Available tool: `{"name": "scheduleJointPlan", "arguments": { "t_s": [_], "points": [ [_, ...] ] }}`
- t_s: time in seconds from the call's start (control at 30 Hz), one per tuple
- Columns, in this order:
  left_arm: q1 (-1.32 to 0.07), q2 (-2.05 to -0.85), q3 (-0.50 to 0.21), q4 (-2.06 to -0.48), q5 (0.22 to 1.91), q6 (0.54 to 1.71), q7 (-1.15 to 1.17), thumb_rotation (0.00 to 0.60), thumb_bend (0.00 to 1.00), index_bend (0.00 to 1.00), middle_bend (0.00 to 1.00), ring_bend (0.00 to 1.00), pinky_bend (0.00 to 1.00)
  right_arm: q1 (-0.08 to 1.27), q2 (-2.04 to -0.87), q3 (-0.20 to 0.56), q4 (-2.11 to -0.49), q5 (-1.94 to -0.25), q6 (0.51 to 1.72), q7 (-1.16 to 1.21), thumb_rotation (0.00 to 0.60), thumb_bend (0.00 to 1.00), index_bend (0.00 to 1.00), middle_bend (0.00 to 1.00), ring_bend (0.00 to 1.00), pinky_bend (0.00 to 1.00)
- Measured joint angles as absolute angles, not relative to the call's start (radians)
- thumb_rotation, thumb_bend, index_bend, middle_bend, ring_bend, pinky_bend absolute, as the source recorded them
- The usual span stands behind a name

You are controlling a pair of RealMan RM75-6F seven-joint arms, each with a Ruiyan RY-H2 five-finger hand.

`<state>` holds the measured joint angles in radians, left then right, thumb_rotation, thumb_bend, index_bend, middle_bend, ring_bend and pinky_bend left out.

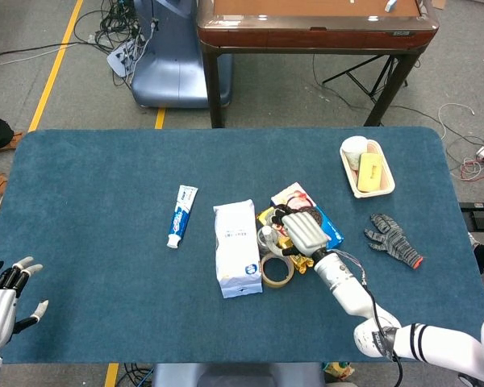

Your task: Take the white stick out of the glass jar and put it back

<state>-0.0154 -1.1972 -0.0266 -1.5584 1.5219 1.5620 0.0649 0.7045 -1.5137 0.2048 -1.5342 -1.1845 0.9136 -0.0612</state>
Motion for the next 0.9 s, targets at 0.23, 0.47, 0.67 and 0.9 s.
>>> {"name": "scheduleJointPlan", "arguments": {
  "t_s": [0.23, 0.47, 0.67, 0.9],
  "points": [
    [-0.016, -1.191, -0.029, -1.564, 1.522, 1.565, 0.066, 0.600, 0.27, 0.25, 0.17, 0.21, 0.05, 0.686, -1.490, 0.227, -1.553, -1.208, 0.948, 0.029, 0.600, 0.53, 0.57, 0.33, 0.19, 0.27],
    [-0.020, -1.188, -0.030, -1.577, 1.528, 1.562, 0.080, 0.600, 0.27, 0.25, 0.17, 0.21, 0.05, 0.638, -1.386, 0.261, -1.634, -1.245, 1.008, 0.163, 0.600, 0.53, 0.60, 0.37, 0.25, 0.27],
    [-0.032, -1.188, -0.032, -1.594, 1.537, 1.554, 0.097, 0.600, 0.27, 0.25, 0.17, 0.21, 0.05, 0.574, -1.256, 0.286, -1.731, -1.255, 1.049, 0.301, 0.600, 0.53, 0.61, 0.41, 0.29, 0.27],
    [-0.046, -1.186, -0.033, -1.612, 1.547, 1.544, 0.112, 0.600, 0.27, 0.25, 0.17, 0.21, 0.05, 0.510, -1.136, 0.287, -1.786, -1.208, 1.055, 0.345, 0.600, 0.53, 0.61, 0.42, 0.31, 0.27]
  ]
}}
